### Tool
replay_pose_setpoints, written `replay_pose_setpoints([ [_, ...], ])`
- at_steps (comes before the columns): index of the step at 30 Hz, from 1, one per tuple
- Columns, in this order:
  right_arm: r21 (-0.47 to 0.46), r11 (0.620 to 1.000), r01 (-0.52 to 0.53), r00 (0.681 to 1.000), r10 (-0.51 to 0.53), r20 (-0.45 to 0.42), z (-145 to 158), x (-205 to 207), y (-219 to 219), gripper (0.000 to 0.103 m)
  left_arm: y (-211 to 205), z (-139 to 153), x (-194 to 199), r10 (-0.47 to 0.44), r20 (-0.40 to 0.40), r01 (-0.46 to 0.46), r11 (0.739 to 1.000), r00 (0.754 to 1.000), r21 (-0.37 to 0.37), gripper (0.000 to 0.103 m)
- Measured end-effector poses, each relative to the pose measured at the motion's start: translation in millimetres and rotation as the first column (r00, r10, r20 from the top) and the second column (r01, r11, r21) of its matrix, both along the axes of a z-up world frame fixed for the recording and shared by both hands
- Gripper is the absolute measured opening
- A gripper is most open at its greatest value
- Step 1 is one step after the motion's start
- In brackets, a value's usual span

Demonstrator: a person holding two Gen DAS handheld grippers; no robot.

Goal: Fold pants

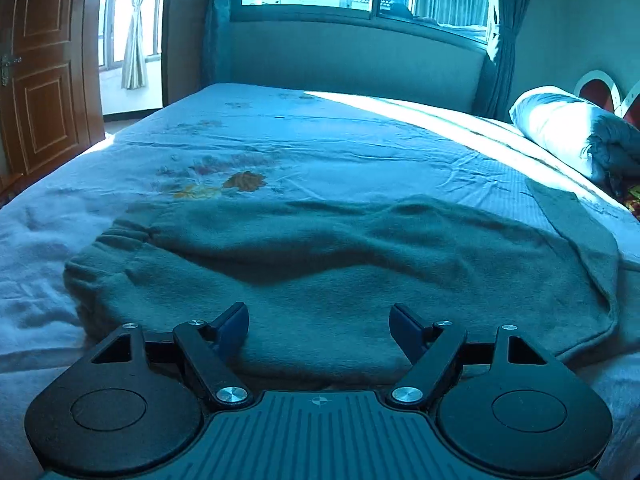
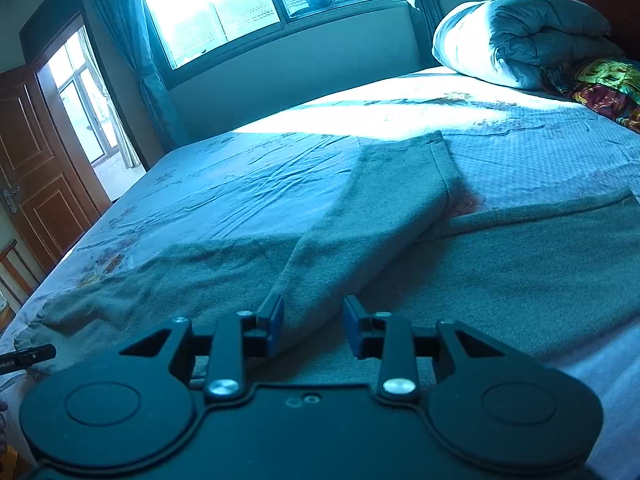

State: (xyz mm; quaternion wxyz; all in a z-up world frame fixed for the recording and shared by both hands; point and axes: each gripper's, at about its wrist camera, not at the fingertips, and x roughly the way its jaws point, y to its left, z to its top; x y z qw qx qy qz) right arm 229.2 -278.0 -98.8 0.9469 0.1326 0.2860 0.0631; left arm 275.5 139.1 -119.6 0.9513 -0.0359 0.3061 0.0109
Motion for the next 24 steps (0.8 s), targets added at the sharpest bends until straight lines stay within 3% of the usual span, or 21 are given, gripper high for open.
replay_pose_setpoints([
  [4,-0.054,0.998,-0.039,0.999,0.038,-0.004,0.9,16.0,16.5,0.026,-28.2,-16.9,17.7,0.015,-0.069,-0.015,1.000,0.997,0.004,0.077],
  [11,-0.158,0.986,-0.047,0.999,0.044,-0.021,-3.3,66.4,33.3,0.025,-22.9,-15.0,29.5,0.101,-0.033,-0.101,0.995,0.994,0.013,0.078],
  [15,-0.225,0.973,-0.051,0.998,0.041,-0.052,-6.4,97.6,42.6,0.026,-41.3,-11.9,42.6,0.009,-0.084,-0.011,1.000,0.996,-0.023,0.078],
  [16,-0.242,0.969,-0.052,0.998,0.041,-0.052,-7.5,102.7,46.1,0.026,-51.2,-12.4,42.5,-0.004,-0.090,0.004,1.000,0.996,-0.001,0.078],
  [18,-0.291,0.955,-0.058,0.997,0.043,-0.058,-11.7,113.1,54.9,0.031,-65.4,-20.3,43.7,0.022,-0.108,-0.018,0.999,0.994,0.036,0.080],
  [20,-0.396,0.916,-0.054,0.997,0.027,-0.073,-21.0,120.8,66.2,0.048,-68.8,-27.9,42.5,0.052,-0.094,-0.049,0.998,0.994,0.039,0.084],
  [21,-0.438,0.897,-0.052,0.996,0.016,-0.085,-25.9,123.3,69.7,0.047,-70.3,-29.8,42.3,0.068,-0.092,-0.064,0.997,0.993,0.041,0.085],
  [22,-0.475,0.878,-0.056,0.995,0.009,-0.101,-31.8,124.7,71.7,0.034,-71.8,-29.7,42.6,0.078,-0.092,-0.074,0.996,0.993,0.044,0.086],
  [23,-0.481,0.875,-0.060,0.993,0.003,-0.117,-37.0,125.0,68.5,0.009,-73.5,-28.8,43.5,0.085,-0.096,-0.081,0.996,0.992,0.046,0.086],
  [24,-0.458,0.887,-0.053,0.992,-0.004,-0.124,-38.0,123.2,62.9,0.003,-73.1,-28.2,43.9,0.086,-0.099,-0.082,0.996,0.991,0.044,0.087],
])
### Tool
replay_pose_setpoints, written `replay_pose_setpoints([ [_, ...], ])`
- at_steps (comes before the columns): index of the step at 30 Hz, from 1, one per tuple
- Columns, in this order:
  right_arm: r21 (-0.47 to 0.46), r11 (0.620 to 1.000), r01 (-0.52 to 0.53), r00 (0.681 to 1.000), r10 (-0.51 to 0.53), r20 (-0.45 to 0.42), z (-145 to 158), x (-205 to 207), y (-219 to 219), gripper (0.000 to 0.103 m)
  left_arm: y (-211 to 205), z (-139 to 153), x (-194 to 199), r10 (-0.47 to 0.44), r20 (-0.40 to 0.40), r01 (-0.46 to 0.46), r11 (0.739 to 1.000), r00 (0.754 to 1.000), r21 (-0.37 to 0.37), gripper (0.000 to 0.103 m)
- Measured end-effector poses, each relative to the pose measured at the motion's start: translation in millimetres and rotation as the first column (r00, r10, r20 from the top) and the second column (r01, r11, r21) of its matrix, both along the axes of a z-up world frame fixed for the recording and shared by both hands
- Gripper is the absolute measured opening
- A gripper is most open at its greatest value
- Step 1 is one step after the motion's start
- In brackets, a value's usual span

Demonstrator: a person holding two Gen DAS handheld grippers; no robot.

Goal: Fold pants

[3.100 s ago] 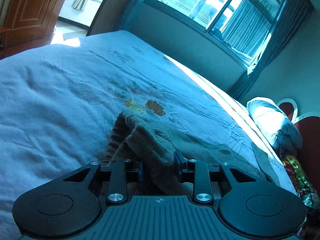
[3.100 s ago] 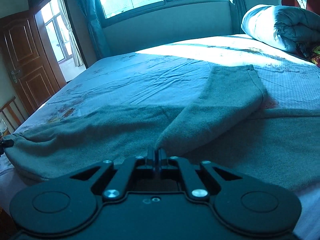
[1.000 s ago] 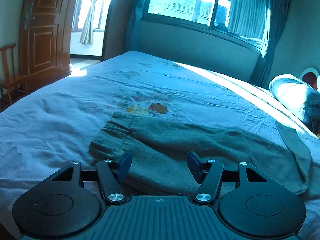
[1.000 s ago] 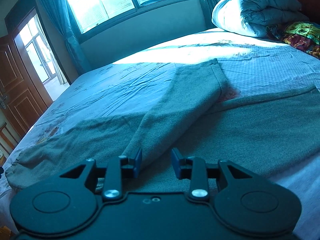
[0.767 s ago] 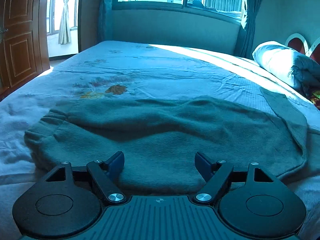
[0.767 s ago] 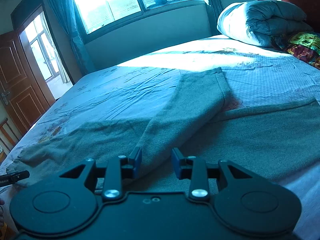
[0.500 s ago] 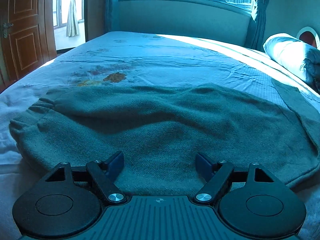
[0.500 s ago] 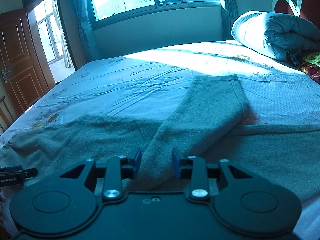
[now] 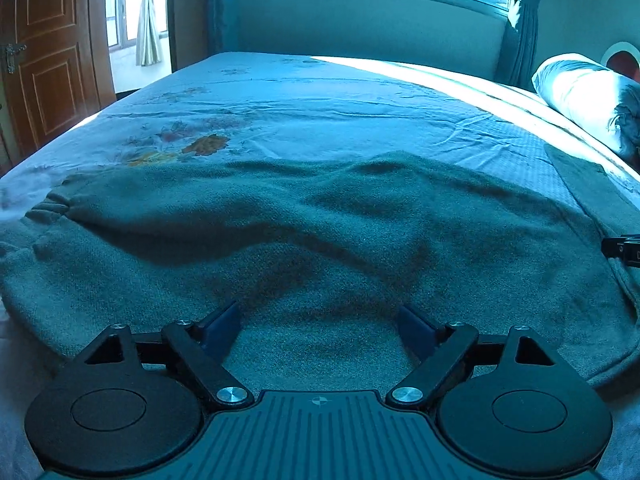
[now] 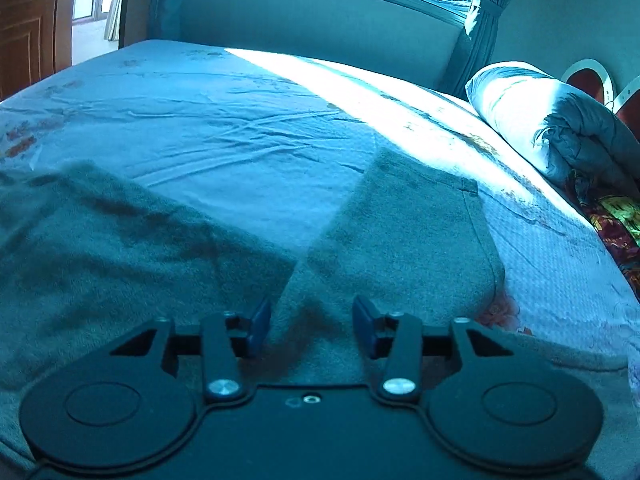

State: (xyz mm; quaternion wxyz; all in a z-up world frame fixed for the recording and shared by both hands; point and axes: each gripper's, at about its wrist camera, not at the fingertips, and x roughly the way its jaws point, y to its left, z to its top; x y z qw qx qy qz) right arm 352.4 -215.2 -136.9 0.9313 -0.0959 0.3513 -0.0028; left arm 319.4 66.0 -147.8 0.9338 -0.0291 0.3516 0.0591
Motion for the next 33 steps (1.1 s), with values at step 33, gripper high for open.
replay_pose_setpoints([
  [33,-0.207,0.977,-0.052,0.992,0.075,0.104,9.7,-56.8,-27.8,0.022,-0.1,2.4,-3.4,0.040,0.015,-0.041,0.999,0.999,0.018,0.088],
])
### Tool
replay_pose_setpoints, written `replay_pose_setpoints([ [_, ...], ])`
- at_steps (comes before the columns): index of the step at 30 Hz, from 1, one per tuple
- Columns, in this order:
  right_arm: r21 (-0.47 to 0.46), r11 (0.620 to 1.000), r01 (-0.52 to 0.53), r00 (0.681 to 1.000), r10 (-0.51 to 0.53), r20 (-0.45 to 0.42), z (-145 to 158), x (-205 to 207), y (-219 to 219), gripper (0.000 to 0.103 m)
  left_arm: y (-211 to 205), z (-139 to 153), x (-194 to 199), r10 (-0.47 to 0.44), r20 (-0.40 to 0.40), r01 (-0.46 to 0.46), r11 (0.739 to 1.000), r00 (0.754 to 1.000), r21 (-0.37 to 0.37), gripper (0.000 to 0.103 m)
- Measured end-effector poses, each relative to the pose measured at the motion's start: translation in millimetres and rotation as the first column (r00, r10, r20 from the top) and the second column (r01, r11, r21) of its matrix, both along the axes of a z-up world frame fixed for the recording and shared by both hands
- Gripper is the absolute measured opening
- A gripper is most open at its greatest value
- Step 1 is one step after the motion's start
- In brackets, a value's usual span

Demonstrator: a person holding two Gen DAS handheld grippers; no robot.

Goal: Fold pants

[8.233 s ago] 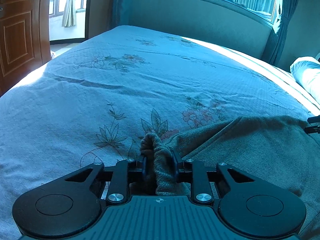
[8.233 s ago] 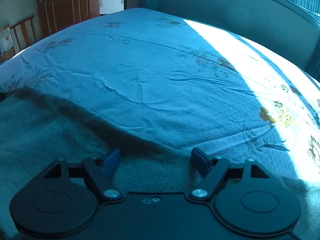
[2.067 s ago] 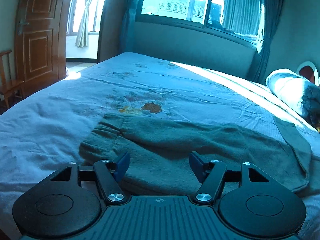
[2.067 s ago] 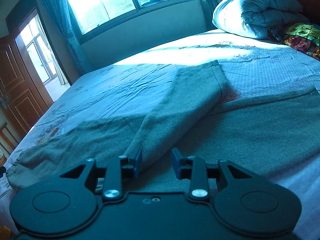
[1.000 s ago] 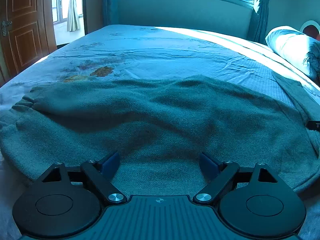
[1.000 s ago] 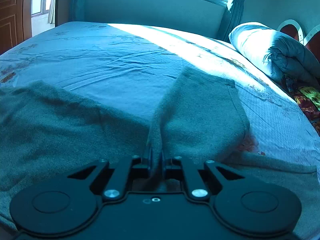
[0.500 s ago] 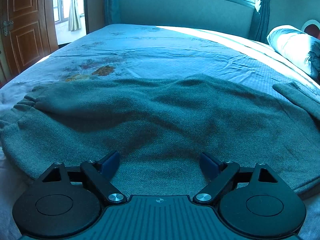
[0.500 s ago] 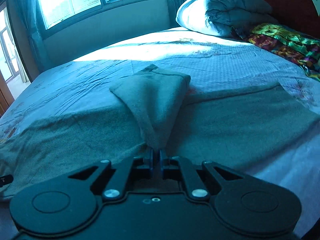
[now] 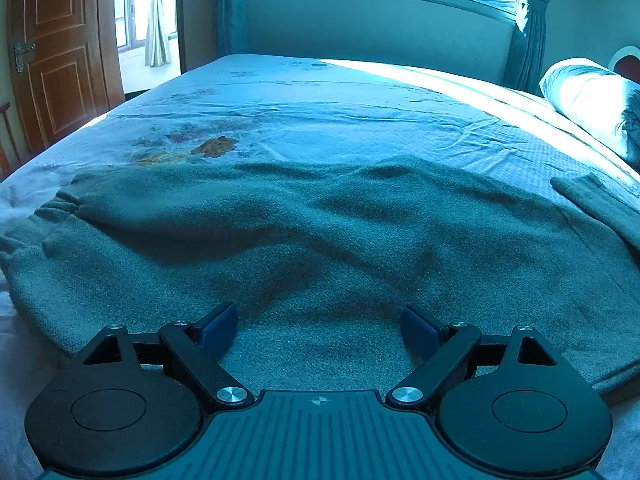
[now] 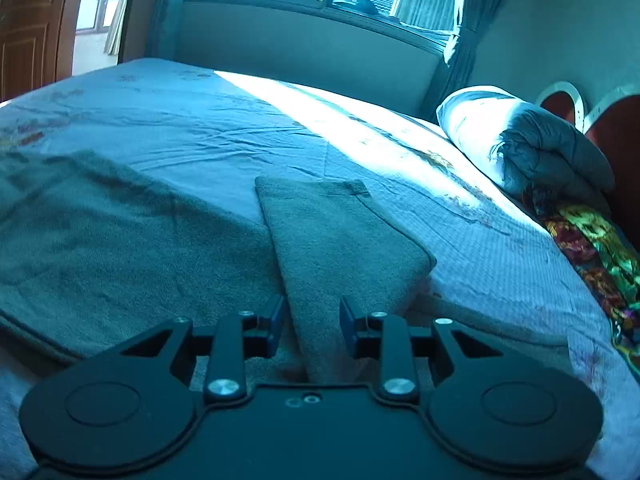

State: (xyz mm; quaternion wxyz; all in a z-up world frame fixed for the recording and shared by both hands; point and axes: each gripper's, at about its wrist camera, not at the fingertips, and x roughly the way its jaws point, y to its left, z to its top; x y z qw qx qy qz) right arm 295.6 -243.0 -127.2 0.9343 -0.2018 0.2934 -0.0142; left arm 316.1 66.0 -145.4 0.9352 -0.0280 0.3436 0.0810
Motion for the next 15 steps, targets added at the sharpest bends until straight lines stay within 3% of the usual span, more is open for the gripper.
replay_pose_setpoints([
  [2,-0.122,0.992,-0.017,1.000,0.019,0.014,-9.3,11.3,9.0,0.027,3.3,1.3,-1.7,0.030,0.008,-0.030,0.999,1.000,0.011,0.088],
  [3,-0.142,0.990,-0.016,1.000,0.018,0.009,-11.6,15.6,8.2,0.022,6.6,0.3,-1.4,0.034,0.003,-0.034,0.999,0.999,0.008,0.088],
  [4,-0.112,0.994,0.006,1.000,-0.006,0.004,-9.7,18.8,1.1,0.000,8.2,-0.8,-1.1,0.028,-0.001,-0.028,1.000,1.000,0.008,0.089],
  [7,0.064,0.989,0.136,0.989,-0.139,0.047,8.7,6.0,-36.4,0.000,10.9,-2.0,0.2,0.020,-0.010,-0.020,1.000,1.000,0.006,0.091],
  [8,0.161,0.970,0.180,0.980,-0.191,0.054,15.1,-8.0,-56.2,0.000,11.6,-2.5,0.6,0.020,-0.011,-0.020,1.000,1.000,0.004,0.092],
  [10,0.371,0.894,0.253,0.961,-0.278,0.013,20.1,-31.5,-92.9,0.000,11.1,-3.6,1.1,0.017,-0.011,-0.017,1.000,1.000,0.010,0.093],
  [12,0.634,0.699,0.331,0.927,-0.366,-0.080,10.9,-59.7,-139.6,0.000,10.3,-4.4,0.9,0.014,-0.008,-0.014,1.000,1.000,0.012,0.093],
  [13,0.704,0.606,0.370,0.907,-0.399,-0.134,1.9,-69.7,-157.9,0.004,10.3,-4.3,0.9,0.012,-0.009,-0.012,1.000,1.000,0.012,0.093],
  [14,0.724,0.557,0.407,0.889,-0.424,-0.173,-5.3,-75.3,-168.7,0.007,10.3,-3.9,0.7,0.011,-0.010,-0.011,1.000,1.000,0.010,0.093],
  [15,0.695,0.557,0.455,0.865,-0.462,-0.197,-11.5,-81.9,-176.5,0.007,10.1,-3.2,0.3,0.011,-0.012,-0.011,1.000,1.000,0.009,0.093],
])
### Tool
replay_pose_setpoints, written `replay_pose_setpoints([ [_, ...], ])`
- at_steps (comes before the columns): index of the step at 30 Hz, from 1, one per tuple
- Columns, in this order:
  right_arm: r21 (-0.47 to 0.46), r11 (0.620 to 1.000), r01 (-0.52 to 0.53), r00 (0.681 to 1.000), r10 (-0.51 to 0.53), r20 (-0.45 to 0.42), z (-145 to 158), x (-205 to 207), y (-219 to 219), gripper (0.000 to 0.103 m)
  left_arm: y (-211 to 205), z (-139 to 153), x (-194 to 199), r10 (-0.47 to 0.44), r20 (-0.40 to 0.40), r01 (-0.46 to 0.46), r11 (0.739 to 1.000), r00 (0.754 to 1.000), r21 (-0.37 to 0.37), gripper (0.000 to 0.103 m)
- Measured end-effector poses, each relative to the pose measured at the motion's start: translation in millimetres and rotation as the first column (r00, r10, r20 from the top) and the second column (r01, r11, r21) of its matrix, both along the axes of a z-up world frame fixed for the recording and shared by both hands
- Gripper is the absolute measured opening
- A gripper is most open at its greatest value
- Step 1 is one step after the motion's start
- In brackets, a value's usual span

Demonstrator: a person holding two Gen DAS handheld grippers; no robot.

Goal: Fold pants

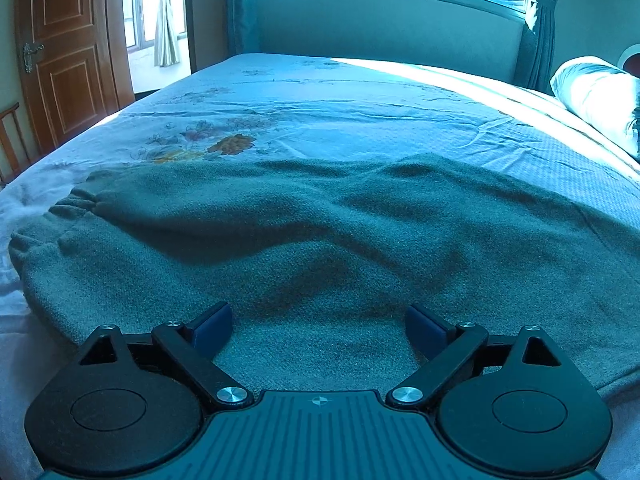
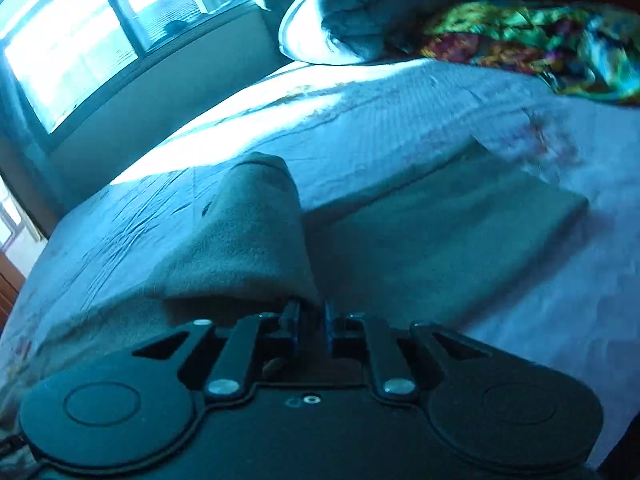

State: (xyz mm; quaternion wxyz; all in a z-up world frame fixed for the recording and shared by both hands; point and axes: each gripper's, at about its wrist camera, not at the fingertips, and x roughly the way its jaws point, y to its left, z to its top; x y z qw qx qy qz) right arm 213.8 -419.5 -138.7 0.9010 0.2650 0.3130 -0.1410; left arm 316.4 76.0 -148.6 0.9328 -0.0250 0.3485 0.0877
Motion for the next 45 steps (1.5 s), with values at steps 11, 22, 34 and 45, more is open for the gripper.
replay_pose_setpoints([
  [11,-0.712,0.593,-0.375,0.914,0.365,-0.177,17.6,10.2,107.0,0.043,0.8,0.5,-1.9,0.003,0.002,-0.003,1.000,1.000,-0.007,0.094],
  [22,-0.839,0.268,-0.474,0.838,0.430,-0.336,-25.2,57.0,154.4,0.010,0.4,-0.4,-2.0,-0.007,0.001,0.007,1.000,1.000,-0.001,0.094],
  [34,-0.746,0.567,-0.348,0.903,0.417,-0.104,23.7,48.2,113.0,0.000,-2.6,-2.0,-1.9,-0.001,0.004,0.001,1.000,1.000,0.013,0.094],
  [45,-0.426,0.905,-0.012,0.961,0.129,0.246,105.6,7.9,-33.9,0.000,2.5,1.4,0.3,-0.053,-0.013,0.054,0.998,0.998,0.022,0.095],
])
